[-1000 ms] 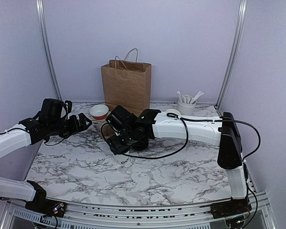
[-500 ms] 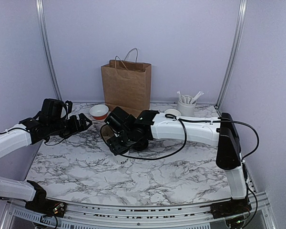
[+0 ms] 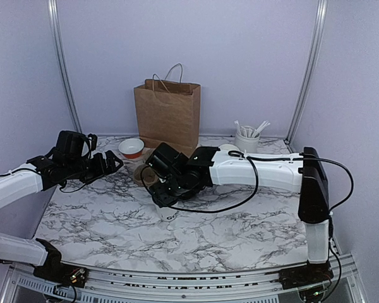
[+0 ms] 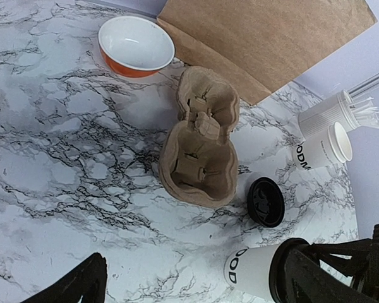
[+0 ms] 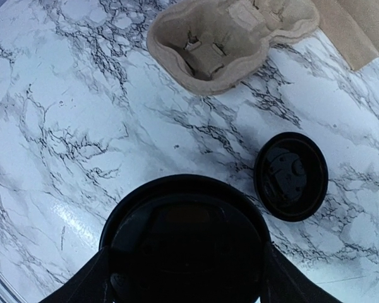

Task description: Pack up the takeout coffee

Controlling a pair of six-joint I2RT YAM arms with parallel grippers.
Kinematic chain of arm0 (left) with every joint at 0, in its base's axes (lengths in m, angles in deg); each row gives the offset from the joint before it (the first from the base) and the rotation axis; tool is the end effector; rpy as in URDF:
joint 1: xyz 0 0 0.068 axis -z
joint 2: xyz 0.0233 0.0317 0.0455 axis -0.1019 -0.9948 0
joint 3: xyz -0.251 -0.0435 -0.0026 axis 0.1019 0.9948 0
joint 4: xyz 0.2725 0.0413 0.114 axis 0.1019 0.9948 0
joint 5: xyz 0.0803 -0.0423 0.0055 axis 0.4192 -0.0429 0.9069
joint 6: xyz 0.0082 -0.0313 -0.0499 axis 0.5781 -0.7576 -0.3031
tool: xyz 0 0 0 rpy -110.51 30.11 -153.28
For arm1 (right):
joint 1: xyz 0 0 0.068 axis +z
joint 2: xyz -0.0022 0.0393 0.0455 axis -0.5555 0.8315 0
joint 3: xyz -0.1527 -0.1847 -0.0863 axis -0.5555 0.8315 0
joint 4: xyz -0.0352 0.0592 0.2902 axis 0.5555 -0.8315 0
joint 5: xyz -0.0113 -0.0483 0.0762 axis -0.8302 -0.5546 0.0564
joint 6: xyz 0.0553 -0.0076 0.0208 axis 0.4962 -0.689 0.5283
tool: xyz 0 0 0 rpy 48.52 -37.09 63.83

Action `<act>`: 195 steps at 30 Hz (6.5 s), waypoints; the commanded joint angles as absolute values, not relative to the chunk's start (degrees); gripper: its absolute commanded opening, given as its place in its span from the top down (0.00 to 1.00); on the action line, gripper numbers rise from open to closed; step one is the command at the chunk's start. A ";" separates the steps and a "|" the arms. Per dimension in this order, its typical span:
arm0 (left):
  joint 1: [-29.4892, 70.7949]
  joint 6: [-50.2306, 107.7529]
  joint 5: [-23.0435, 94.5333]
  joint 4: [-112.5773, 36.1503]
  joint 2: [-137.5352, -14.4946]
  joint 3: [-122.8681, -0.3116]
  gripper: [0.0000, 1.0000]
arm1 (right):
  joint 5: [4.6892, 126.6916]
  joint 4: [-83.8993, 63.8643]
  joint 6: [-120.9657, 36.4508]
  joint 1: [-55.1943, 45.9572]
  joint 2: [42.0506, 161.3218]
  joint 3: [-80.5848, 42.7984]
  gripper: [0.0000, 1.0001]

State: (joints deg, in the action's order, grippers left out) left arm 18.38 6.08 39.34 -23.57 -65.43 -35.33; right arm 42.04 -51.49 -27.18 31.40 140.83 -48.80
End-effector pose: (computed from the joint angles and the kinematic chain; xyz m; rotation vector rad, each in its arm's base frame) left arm 0.2756 -0.1280 0.2390 -0.1422 2.1917 -0.6794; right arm 0.2197 0.4459 0.2145 -0.8312 2.3837 0.2612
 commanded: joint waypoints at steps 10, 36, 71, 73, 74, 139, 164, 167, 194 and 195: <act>18.04 6.50 37.64 -25.26 -68.10 -37.18 0.01 | 37.75 -49.97 -18.14 27.64 123.06 -26.74 0.28; 18.05 6.85 36.02 -25.87 -69.48 -38.82 0.01 | 24.48 -43.24 -15.21 -4.73 97.71 4.42 0.28; 18.05 6.95 35.13 -25.88 -69.76 -39.16 0.01 | 25.38 -47.25 -14.19 -7.25 94.94 3.14 0.09; 18.03 7.00 35.08 -25.85 -69.84 -39.24 0.01 | 25.27 -47.53 -14.03 -7.36 94.75 3.26 0.09; 18.06 6.99 35.04 -25.85 -69.91 -39.25 0.01 | 25.28 -47.64 -14.00 -7.38 94.66 3.30 0.09; 23.97 -3.16 44.80 -41.25 -94.45 -79.89 0.04 | 41.51 -38.09 -25.32 -0.75 88.88 -8.41 0.08; 23.90 -3.31 48.82 -37.64 -124.60 -117.74 0.54 | 41.05 -41.49 -22.88 0.27 84.54 -7.33 0.09; 23.57 -5.50 47.81 -39.11 -125.89 -118.40 0.59 | 40.95 -41.49 -22.75 0.27 84.10 -6.67 0.09; 19.33 -12.72 24.73 -64.73 -133.50 -127.32 1.00 | 41.09 -41.57 -23.14 0.27 84.18 -5.42 0.09; 19.21 -13.05 24.35 -65.31 -133.76 -127.99 1.00 | 41.12 -41.59 -23.14 0.29 84.15 -5.52 0.09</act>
State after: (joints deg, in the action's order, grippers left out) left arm 19.91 -11.71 27.86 -57.04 -132.74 -124.11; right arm 41.08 -41.45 -23.18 -0.16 84.29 -5.23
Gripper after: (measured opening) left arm 0.008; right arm 0.914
